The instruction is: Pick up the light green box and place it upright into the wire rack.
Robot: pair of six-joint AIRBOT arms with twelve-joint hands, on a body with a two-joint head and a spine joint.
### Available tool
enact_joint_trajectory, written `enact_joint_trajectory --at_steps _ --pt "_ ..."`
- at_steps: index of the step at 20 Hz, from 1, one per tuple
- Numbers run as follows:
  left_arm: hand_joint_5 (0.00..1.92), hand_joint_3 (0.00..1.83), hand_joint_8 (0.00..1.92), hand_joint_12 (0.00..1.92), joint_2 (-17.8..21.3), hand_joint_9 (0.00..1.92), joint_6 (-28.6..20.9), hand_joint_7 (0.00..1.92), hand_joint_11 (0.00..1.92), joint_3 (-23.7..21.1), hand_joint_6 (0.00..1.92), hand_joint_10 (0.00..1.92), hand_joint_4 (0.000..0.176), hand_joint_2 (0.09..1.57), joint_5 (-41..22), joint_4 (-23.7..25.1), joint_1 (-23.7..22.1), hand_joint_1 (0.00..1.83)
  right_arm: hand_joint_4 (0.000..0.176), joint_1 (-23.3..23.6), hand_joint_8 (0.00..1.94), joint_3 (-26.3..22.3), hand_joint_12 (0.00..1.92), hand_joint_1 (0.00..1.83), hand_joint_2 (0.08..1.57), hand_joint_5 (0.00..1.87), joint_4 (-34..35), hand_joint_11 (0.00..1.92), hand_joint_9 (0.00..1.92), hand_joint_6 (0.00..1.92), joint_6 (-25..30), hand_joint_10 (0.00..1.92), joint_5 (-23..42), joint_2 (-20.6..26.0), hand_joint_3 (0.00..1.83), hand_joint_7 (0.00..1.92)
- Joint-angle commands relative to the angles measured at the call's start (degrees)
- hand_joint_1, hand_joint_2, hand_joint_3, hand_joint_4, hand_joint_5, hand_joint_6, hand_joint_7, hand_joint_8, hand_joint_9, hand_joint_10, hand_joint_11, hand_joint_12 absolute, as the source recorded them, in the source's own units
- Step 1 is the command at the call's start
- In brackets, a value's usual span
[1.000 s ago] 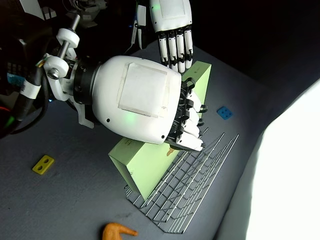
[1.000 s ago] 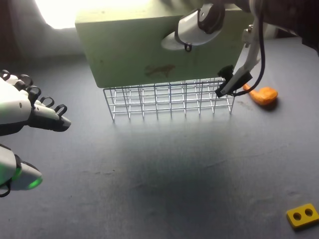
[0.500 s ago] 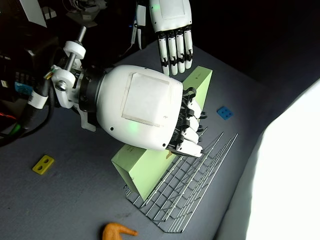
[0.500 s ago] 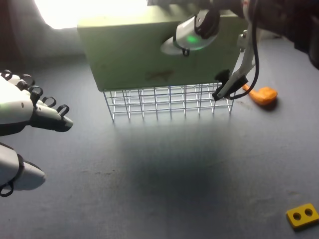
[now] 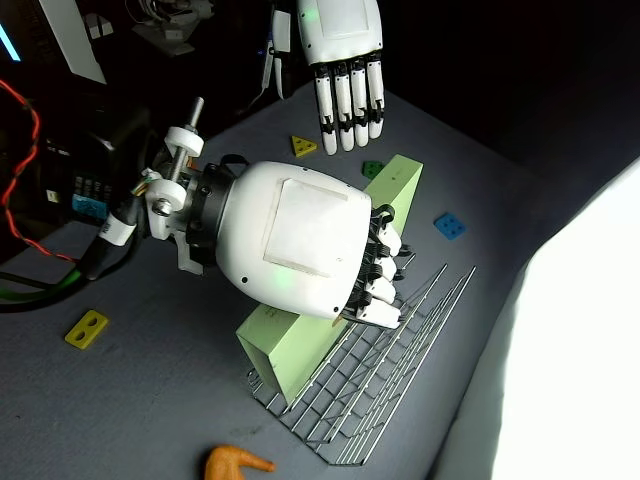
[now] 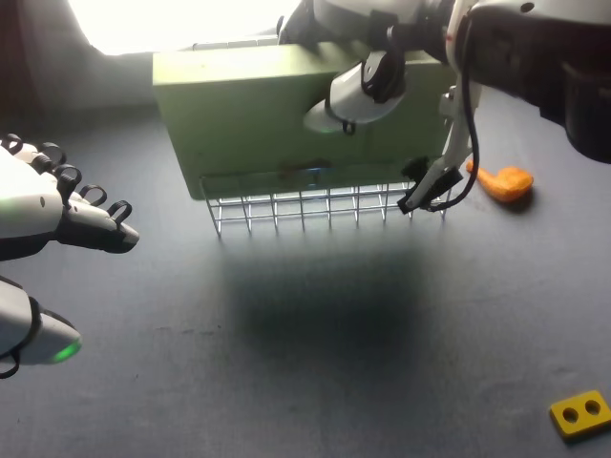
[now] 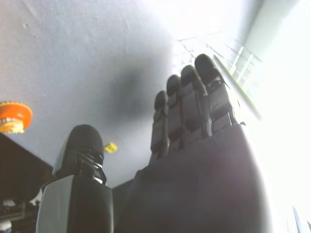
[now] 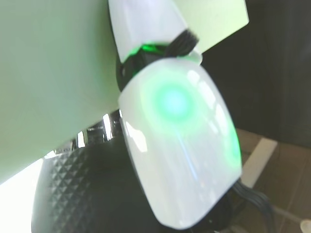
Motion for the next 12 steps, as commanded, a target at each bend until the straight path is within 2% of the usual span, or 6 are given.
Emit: enact_joint_trajectory --at_steps 1,3,4,5,12 --pt "0.20 0.00 0.00 0.63 -0.1 0.22 0.2 0.24 0.00 0.1 0.00 0.00 0.004 1.26 -3.8 1.4 -0.4 0.38 0.000 0.4 1.21 0.4 1.79 1.24 1.12 1.02 -1.6 0.51 0.76 0.82 0.4 1.34 1.6 0.1 0.00 0.96" --pt "0.20 0.00 0.00 0.63 -0.1 0.22 0.3 0.24 0.00 0.1 0.00 0.00 0.004 1.26 -3.8 1.4 -0.4 0.38 0.000 -0.2 1.21 0.9 1.79 1.24 1.12 1.02 -1.6 0.51 0.77 0.82 0.4 1.34 1.6 -0.3 0.00 0.96" --pt "0.20 0.00 0.00 0.65 -0.1 0.22 0.3 0.25 0.00 0.1 0.00 0.00 0.000 1.27 -3.8 1.4 -0.4 0.36 0.000 -0.4 1.20 1.3 1.76 1.34 1.15 0.92 -1.6 0.50 0.76 0.95 0.4 1.42 1.6 -0.5 0.00 0.92" --pt "0.20 0.00 0.00 0.65 -0.1 0.22 0.3 0.25 0.00 0.1 0.00 0.00 0.000 1.27 -3.8 1.4 -0.4 0.36 0.000 -0.6 1.21 1.6 1.74 1.36 1.16 0.89 -1.7 0.50 0.76 0.99 0.3 1.44 1.6 -0.6 0.00 0.90" --pt "0.22 0.00 0.00 0.61 -0.1 0.20 0.3 0.25 0.00 0.1 0.00 0.00 0.000 1.26 -3.8 1.4 -0.4 0.37 0.000 -1.9 1.15 2.9 1.77 1.37 1.15 0.90 -1.7 0.49 0.77 0.99 0.0 1.43 1.5 -0.8 0.00 0.93"
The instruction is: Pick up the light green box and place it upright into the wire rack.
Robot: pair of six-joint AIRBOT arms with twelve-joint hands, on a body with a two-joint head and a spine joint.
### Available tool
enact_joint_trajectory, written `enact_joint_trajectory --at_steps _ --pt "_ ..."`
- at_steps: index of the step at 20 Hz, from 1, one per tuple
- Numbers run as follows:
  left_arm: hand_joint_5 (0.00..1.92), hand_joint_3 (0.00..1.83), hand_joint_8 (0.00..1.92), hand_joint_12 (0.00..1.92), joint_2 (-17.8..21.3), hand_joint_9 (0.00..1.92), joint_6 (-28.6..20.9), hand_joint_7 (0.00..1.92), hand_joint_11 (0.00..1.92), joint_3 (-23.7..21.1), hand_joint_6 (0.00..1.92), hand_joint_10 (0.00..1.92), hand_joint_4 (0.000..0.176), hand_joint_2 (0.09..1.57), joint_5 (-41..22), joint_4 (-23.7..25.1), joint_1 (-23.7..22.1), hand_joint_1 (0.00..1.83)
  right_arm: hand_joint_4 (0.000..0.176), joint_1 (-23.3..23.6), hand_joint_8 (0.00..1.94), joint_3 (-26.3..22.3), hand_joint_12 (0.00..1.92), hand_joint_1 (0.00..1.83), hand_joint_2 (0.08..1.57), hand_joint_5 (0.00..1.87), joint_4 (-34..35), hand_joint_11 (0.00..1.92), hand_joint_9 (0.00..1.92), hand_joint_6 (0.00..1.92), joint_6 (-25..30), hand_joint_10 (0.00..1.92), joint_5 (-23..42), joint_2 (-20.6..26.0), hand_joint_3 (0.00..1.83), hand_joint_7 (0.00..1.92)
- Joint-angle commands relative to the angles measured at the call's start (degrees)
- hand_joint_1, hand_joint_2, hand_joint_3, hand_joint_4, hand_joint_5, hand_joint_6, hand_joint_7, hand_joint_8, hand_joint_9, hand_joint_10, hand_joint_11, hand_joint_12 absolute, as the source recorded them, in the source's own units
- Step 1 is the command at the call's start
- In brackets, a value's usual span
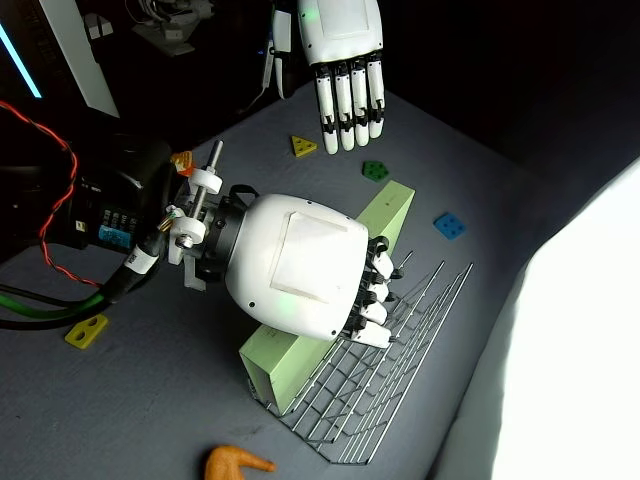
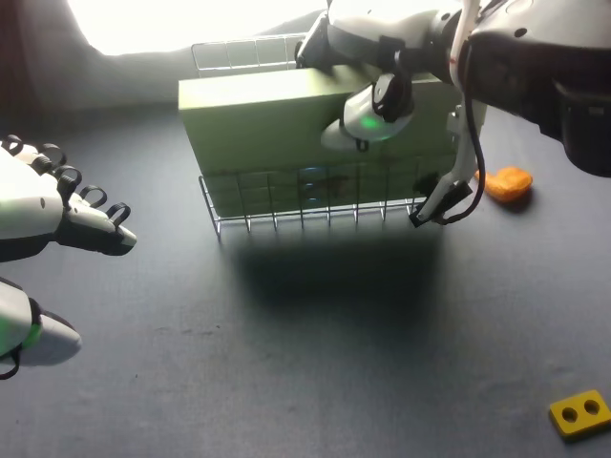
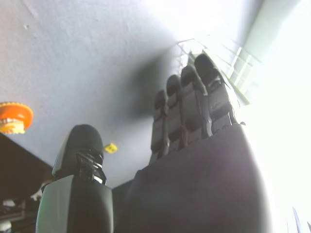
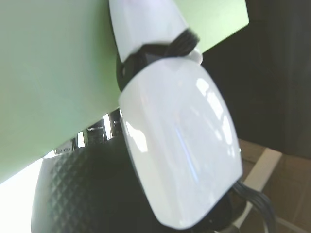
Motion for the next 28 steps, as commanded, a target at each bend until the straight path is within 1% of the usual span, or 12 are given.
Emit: enact_joint_trajectory --at_steps 1,3,5,6,11,14,20,21,23,24,26,28 --pt "0.20 0.00 0.00 0.63 -0.1 0.21 0.3 0.25 0.00 0.1 0.00 0.00 0.001 1.26 -3.8 1.4 -0.5 0.35 0.000 0.6 1.20 0.3 1.82 1.36 1.18 0.82 -1.7 0.44 0.74 1.04 0.3 1.53 1.8 0.2 0.00 0.89" --pt "0.20 0.00 0.00 0.63 -0.1 0.21 0.3 0.25 0.00 0.2 0.00 0.00 0.002 1.26 -3.8 1.4 -0.5 0.35 0.000 0.5 1.21 0.5 1.83 1.35 1.19 0.81 -1.7 0.43 0.73 1.05 0.9 1.56 1.8 0.1 0.00 0.87" --pt "0.20 0.00 0.00 0.63 -0.1 0.21 0.3 0.24 0.00 0.2 0.00 0.00 0.007 1.26 -3.8 1.4 -0.5 0.35 0.000 0.3 0.74 0.5 1.75 1.20 1.10 0.69 -1.7 0.26 0.55 0.53 1.9 1.26 1.6 0.1 0.00 0.72" --pt "0.20 0.00 0.00 0.63 -0.1 0.21 0.3 0.24 0.00 0.2 0.00 0.00 0.007 1.26 -3.8 1.4 -0.5 0.35 0.000 0.1 0.67 0.5 1.75 1.20 1.09 0.73 -1.7 0.25 0.55 0.42 2.3 1.24 1.2 0.1 0.00 0.74" --pt "0.19 0.00 0.00 0.60 -0.1 0.20 0.3 0.24 0.00 0.3 0.00 0.00 0.010 1.26 -3.8 1.4 -0.5 0.34 0.000 -0.4 0.05 0.6 1.53 1.01 1.02 0.50 -1.7 0.00 0.41 0.08 2.6 0.53 1.1 0.0 0.00 0.59" --pt "0.19 0.00 0.00 0.60 -0.1 0.20 0.3 0.24 0.00 0.3 0.00 0.00 0.010 1.26 -3.8 1.4 -0.5 0.34 0.000 -0.4 0.03 0.6 1.52 1.01 1.02 0.50 -1.8 0.00 0.41 0.06 2.6 0.51 1.0 0.0 0.00 0.59" --pt "0.20 0.00 0.00 0.61 -0.1 0.20 0.3 0.24 0.00 0.3 0.00 0.00 0.005 1.27 -3.8 1.4 -0.5 0.35 0.000 0.1 0.00 0.5 1.10 0.84 0.98 0.20 -1.7 0.00 0.24 0.00 2.4 0.15 0.5 0.4 0.00 0.29" --pt "0.20 0.00 0.00 0.59 -0.1 0.19 0.3 0.23 0.00 0.3 0.00 0.00 0.003 1.26 -3.8 1.4 -0.5 0.37 0.000 0.3 0.00 0.4 0.89 0.81 0.98 0.14 -1.7 0.00 0.14 0.01 2.4 0.09 0.4 0.6 0.00 0.20" --pt "0.20 0.00 0.00 0.59 -0.1 0.19 0.3 0.23 0.00 0.3 0.00 0.00 0.002 1.26 -3.8 1.4 -0.5 0.37 0.000 1.1 0.00 -0.2 0.80 0.81 0.98 0.12 -1.7 0.00 0.13 0.01 2.3 0.07 0.2 1.2 0.00 0.18" --pt "0.19 0.00 0.00 0.57 -0.1 0.19 0.3 0.23 0.00 0.3 0.00 0.00 0.003 1.27 -3.8 1.4 -0.5 0.34 0.000 1.4 0.00 -0.5 0.55 0.81 0.97 0.05 -1.7 0.00 0.05 0.01 2.0 0.03 0.2 1.5 0.00 0.08" --pt "0.18 0.00 0.00 0.57 -0.1 0.18 0.3 0.23 0.00 0.3 0.00 0.00 0.003 1.27 -3.8 1.4 -0.4 0.33 0.000 2.5 0.00 -1.7 0.43 0.82 0.97 0.03 -1.6 0.00 0.04 0.01 1.1 0.01 0.2 2.4 0.00 0.06" --pt "0.20 0.00 0.01 0.58 -0.1 0.21 0.3 0.25 0.00 0.3 0.01 0.01 0.006 1.26 -3.8 1.4 -0.4 0.37 0.000 3.5 0.00 -2.7 0.03 0.72 0.96 0.00 -1.5 0.00 0.00 0.00 0.7 0.00 0.1 3.4 0.00 0.00"
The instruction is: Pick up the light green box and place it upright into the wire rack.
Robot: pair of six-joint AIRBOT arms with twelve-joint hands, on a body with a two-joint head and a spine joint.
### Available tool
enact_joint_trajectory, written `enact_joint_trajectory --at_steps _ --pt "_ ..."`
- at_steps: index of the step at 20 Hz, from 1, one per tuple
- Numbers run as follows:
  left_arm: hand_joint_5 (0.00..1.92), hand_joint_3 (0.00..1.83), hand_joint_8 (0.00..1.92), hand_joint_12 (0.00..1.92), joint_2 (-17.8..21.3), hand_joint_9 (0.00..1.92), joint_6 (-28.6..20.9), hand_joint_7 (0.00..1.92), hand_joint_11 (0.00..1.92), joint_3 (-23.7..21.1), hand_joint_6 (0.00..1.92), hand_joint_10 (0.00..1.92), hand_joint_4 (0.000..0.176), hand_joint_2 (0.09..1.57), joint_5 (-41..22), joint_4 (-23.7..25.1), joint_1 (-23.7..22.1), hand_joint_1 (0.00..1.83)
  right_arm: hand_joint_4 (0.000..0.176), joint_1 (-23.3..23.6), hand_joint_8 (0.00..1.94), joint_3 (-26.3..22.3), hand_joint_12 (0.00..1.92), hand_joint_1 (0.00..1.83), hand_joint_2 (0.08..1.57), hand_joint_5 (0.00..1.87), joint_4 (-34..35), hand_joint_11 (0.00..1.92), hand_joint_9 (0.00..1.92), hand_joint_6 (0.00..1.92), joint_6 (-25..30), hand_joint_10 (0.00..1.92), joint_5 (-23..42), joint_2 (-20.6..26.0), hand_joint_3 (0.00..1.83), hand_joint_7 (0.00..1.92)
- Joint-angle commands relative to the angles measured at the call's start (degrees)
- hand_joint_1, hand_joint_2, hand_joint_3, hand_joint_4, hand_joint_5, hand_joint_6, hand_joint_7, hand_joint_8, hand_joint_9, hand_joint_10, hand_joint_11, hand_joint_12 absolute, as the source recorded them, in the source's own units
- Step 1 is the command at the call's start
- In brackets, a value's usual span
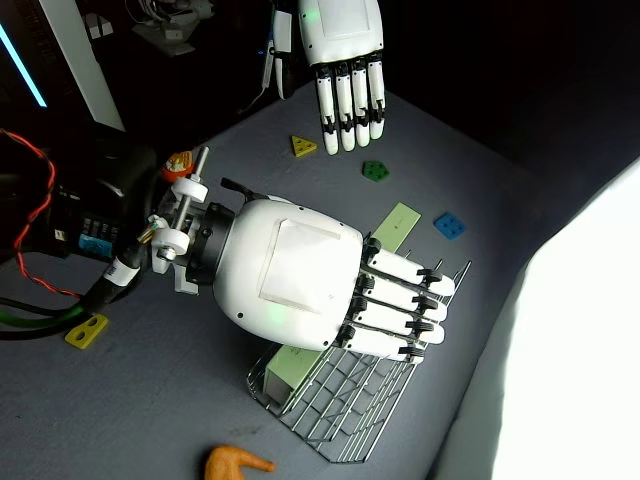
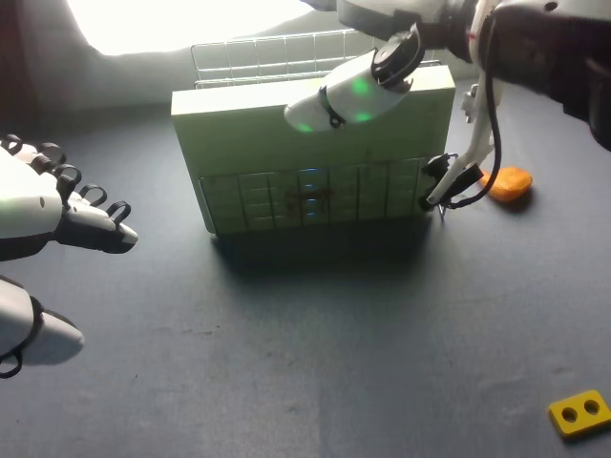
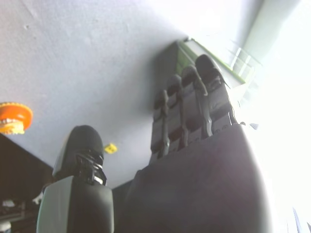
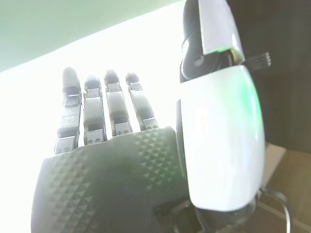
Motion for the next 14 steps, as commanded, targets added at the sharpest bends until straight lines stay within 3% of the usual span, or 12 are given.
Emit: enact_joint_trajectory --at_steps 1,4,5,6,9,14 --pt "0.19 0.00 0.00 0.58 -0.1 0.20 0.3 0.25 0.00 0.1 0.00 0.00 0.005 1.26 -3.8 1.4 -0.3 0.35 0.000 1.4 0.00 -0.5 0.02 0.71 0.96 0.00 -1.5 0.01 0.00 0.00 -0.2 0.00 1.5 0.7 0.00 0.00" --pt "0.19 0.00 0.00 0.52 -0.1 0.19 0.3 0.24 0.00 0.1 0.00 0.00 0.005 1.27 -3.8 1.4 -0.3 0.34 0.000 3.0 0.00 -3.2 0.03 0.74 0.97 0.00 -1.4 0.03 0.01 0.00 -3.1 0.00 1.0 3.4 0.00 0.01" --pt "0.20 0.00 0.00 0.55 -0.1 0.19 0.3 0.25 0.00 0.1 0.00 0.00 0.004 1.28 -3.8 1.4 -0.3 0.33 0.000 3.2 0.00 -4.3 0.32 0.75 0.97 0.04 -1.5 0.01 0.07 0.00 -4.5 0.00 1.0 4.4 0.00 0.08" --pt "0.20 0.00 0.00 0.55 -0.1 0.20 0.3 0.25 0.00 0.1 0.00 0.00 0.004 1.28 -3.8 1.4 -0.3 0.33 0.000 3.4 0.00 -5.4 0.44 0.76 0.97 0.05 -1.7 0.00 0.08 0.00 -5.5 0.00 1.0 5.4 0.00 0.09" --pt "0.21 0.00 0.00 0.56 0.0 0.21 0.3 0.25 0.00 0.2 0.00 0.00 0.002 1.27 -3.8 1.4 0.0 0.35 0.000 3.4 0.01 -10.4 0.62 0.79 0.98 0.09 -6.3 0.00 0.18 0.01 -5.7 0.03 1.8 9.8 0.00 0.18" --pt "0.20 0.00 0.00 0.55 0.0 0.20 0.3 0.23 0.00 0.2 0.00 0.00 0.007 1.27 -3.8 1.4 0.0 0.34 0.000 2.1 0.01 -16.5 0.74 0.79 0.96 0.10 -19.8 0.00 0.21 0.01 2.9 0.05 1.1 18.5 0.00 0.21"
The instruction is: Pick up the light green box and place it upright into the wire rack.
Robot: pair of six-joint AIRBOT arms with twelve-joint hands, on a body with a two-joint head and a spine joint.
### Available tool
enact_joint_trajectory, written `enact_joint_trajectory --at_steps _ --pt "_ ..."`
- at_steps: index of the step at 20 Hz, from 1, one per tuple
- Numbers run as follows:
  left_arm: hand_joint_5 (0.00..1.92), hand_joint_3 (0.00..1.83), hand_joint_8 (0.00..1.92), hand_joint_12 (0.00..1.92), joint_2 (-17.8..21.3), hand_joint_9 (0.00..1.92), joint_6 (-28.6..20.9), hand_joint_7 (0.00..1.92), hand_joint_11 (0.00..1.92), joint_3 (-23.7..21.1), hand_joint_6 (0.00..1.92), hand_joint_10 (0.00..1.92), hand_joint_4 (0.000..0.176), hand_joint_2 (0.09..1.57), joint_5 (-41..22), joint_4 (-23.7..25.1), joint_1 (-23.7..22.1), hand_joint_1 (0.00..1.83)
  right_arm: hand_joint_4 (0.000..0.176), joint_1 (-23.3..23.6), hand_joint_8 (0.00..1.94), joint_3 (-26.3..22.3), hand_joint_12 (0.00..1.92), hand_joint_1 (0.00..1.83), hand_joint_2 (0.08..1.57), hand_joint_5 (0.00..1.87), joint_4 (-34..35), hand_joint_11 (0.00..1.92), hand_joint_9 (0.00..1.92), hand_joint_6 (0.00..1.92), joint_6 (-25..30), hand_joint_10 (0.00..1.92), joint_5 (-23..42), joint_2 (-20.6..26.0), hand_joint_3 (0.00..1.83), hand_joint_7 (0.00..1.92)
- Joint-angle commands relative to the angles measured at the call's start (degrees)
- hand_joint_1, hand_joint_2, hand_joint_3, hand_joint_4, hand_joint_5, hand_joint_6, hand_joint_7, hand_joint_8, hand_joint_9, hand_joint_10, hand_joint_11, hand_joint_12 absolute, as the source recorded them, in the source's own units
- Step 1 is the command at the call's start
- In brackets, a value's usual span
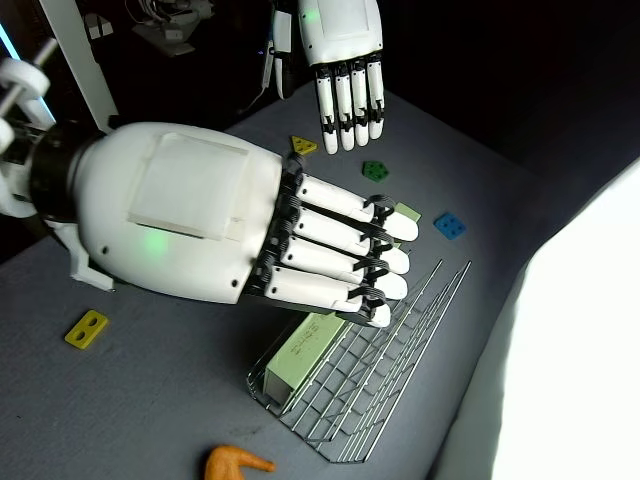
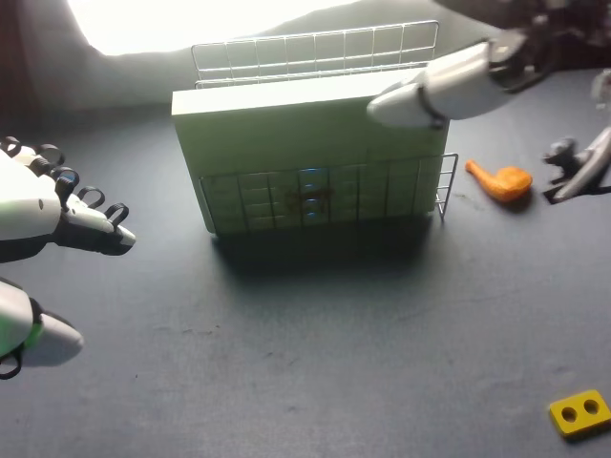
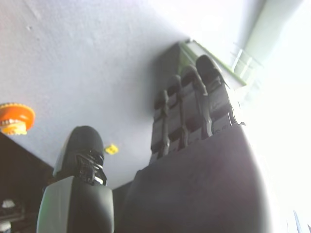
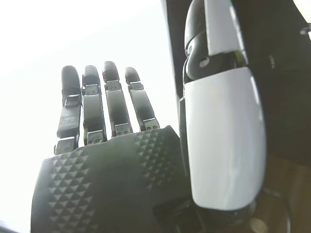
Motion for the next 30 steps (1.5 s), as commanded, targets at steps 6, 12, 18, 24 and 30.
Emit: enact_joint_trajectory --at_steps 6,12,18,24,30 --pt "0.37 0.00 0.01 0.81 0.0 0.37 0.3 0.44 0.00 -0.1 0.02 0.02 0.006 1.28 -3.7 1.4 -0.5 0.27 0.000 -1.3 0.31 -2.5 1.66 0.33 1.14 0.77 -1.9 0.18 0.57 0.39 2.3 1.00 -1.6 7.2 0.00 0.90" --pt "0.96 0.00 1.11 1.88 -0.1 0.82 0.3 1.02 0.47 0.6 0.69 1.51 0.000 1.33 -3.7 1.4 -0.3 0.31 0.000 -2.7 1.77 -3.4 1.92 0.18 1.23 1.05 -11.9 1.17 1.19 1.60 10.6 1.92 1.5 10.7 0.01 1.20" --pt "0.83 0.00 1.62 1.92 -0.1 0.92 0.3 1.02 0.77 1.4 1.65 1.85 0.000 1.38 -3.7 1.4 -0.2 0.24 0.170 -4.6 1.94 -6.6 1.92 0.09 1.27 1.19 -25.6 1.36 1.35 1.75 18.0 1.92 6.4 13.9 0.00 1.30" --pt "0.81 0.00 1.66 1.92 0.0 0.93 0.3 1.01 0.80 1.9 1.75 1.88 0.000 1.39 -3.7 1.4 0.5 0.21 0.176 -4.6 1.91 -6.9 1.92 0.13 1.28 1.17 -25.9 1.34 1.31 1.76 19.6 1.92 6.4 14.2 0.00 1.26" --pt "0.79 0.00 1.66 1.92 0.1 0.91 0.3 0.98 0.78 1.6 1.74 1.87 0.000 1.39 -3.7 1.4 0.5 0.22 0.000 -4.8 1.89 -6.8 1.92 0.14 1.28 1.08 -26.9 1.30 1.29 1.67 19.6 1.92 6.8 14.1 0.00 1.25"
